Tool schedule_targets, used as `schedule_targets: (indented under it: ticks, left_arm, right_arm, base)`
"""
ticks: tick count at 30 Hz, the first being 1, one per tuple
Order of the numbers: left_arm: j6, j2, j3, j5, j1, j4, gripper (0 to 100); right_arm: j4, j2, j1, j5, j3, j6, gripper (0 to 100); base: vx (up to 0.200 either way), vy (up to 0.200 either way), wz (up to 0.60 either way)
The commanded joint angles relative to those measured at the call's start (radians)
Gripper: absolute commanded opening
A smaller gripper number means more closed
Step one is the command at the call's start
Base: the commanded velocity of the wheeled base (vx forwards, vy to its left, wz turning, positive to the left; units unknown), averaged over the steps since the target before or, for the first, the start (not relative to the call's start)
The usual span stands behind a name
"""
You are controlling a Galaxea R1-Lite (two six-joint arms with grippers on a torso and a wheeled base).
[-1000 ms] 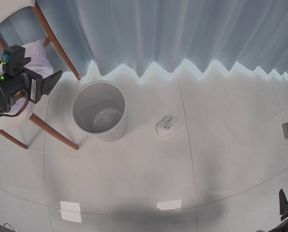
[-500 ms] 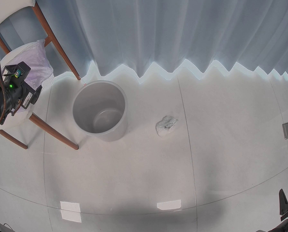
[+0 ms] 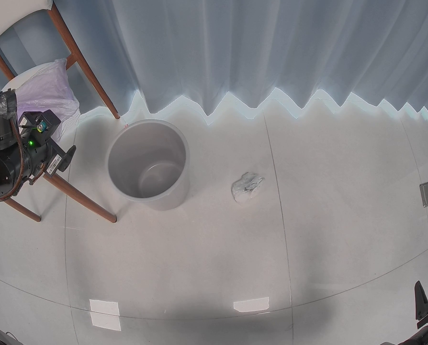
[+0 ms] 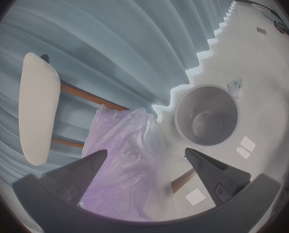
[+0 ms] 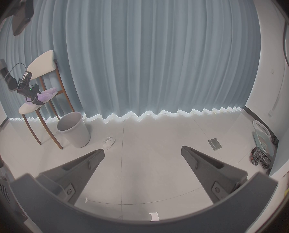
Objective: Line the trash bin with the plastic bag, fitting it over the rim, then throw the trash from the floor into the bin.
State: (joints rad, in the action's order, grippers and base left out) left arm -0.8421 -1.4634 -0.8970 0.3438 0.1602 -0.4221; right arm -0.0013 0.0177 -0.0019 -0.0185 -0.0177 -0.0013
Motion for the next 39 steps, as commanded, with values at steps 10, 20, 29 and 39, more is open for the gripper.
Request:
schedule_targets:
  ticks: [10,20,29,39]
  left_arm:
    - [-0.032,-0.064,-0.002,0.004,-0.077,-0.083,100]
    - [-0.038,-0.080,-0.010,0.003,-0.080,-0.119,100]
    - [-0.035,-0.080,-0.008,-0.002,-0.107,-0.127,0]
    - [0.015,-0.034,0.020,-0.082,-0.172,-0.179,0]
  right_arm:
    - [0.000,-0.018,-0.001,0.000,0.018,0.000,100]
    - [0.000,-0.018,0.000,0.000,0.018,0.000,100]
    - [0.000,-0.018,-0.001,0.000,0.018,0.000,100]
    - [0.000,-0.018,-0.001,0.000,0.018,0.000,100]
  base:
    - [0.000,0.000,0.00]
    - [0.000,0.000,0.00]
    - [0.000,0.000,0.00]
    - [0.000,0.000,0.00]
